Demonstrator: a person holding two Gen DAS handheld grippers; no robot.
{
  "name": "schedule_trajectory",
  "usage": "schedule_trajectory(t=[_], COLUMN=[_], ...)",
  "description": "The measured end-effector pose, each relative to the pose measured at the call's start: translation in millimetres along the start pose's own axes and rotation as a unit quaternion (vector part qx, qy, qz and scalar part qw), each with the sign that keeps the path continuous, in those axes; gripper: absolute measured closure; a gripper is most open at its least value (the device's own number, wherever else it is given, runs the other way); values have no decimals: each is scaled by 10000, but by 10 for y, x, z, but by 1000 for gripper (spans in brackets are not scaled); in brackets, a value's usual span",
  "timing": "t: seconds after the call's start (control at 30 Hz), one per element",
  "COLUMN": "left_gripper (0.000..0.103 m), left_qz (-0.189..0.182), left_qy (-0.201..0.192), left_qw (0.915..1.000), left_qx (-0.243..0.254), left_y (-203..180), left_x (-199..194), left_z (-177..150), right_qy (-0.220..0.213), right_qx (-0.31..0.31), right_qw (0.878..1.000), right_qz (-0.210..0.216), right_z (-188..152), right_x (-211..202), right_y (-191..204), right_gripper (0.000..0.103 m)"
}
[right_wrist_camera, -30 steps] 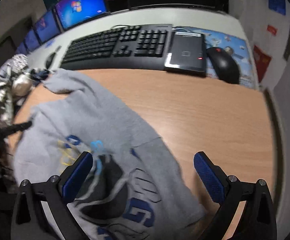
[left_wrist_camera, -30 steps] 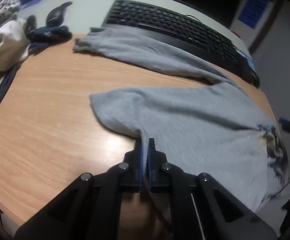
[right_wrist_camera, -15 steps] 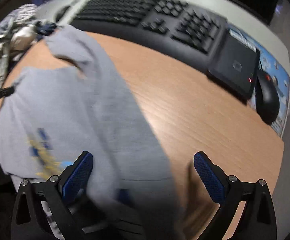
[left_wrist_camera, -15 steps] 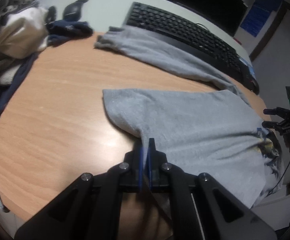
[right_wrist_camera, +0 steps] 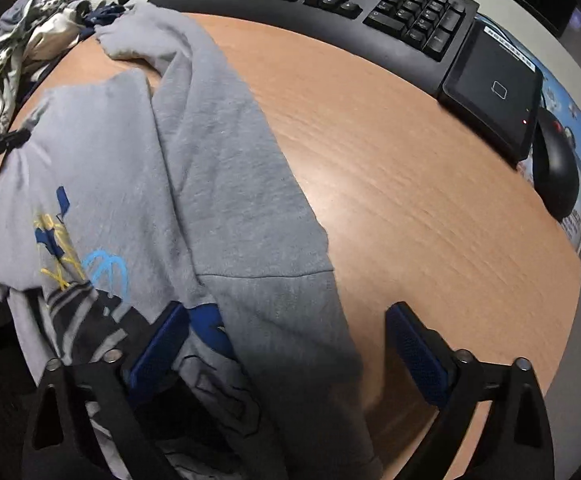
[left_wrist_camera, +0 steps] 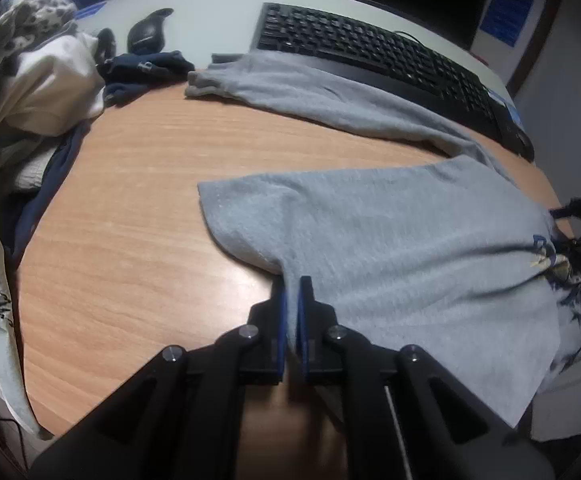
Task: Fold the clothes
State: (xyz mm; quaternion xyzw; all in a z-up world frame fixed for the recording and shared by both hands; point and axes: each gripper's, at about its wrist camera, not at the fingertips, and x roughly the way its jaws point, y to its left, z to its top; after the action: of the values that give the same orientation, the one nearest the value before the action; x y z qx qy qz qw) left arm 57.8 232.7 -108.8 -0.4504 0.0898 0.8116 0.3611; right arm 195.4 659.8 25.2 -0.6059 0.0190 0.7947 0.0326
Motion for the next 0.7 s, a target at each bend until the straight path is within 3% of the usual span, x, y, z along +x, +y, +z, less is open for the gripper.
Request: schedule_trajectory(t=[0.03,0.07,0.13,0.2,0.27,0.47,0.57,0.7], left_gripper=[96,96,96,96,96,95,94,95], left_qz=[39,59,62,64,-6,-545,-657,-228], left_qy=[-8,-19,-48,-54,-60,29,79,16], left_qw=[10000,9999,9999,9999,10000,9976,9974,9996], left_qx=[57,87,99,91,15,-433,-289,189], left_y=[-21,-35,-53,-67,-47,60,-6,-177], left_x=[3,7,17,24,28,78,118,141], left_z=[2,5,10,14,16,64,103,134], right_qy=[-20,-29,-45,-52,-166,-1386,-1773,-1894], right_qx=[-11,-8,-21,-173,111,986,1314,1585], right_qw=[10000,9999,9997,9998,9997,9829,9718,9649], right_qz=[25,109,239,19,119,701,830,893], right_z=[1,4,9,19,24,-50,-82,-179], right_x=[-20,-44,-91,-106,-162,-839,-1105,-1175], right_y=[26,62,140,236,173,-344,-516,-616], right_gripper=[30,56,78,83,87,91,94,98])
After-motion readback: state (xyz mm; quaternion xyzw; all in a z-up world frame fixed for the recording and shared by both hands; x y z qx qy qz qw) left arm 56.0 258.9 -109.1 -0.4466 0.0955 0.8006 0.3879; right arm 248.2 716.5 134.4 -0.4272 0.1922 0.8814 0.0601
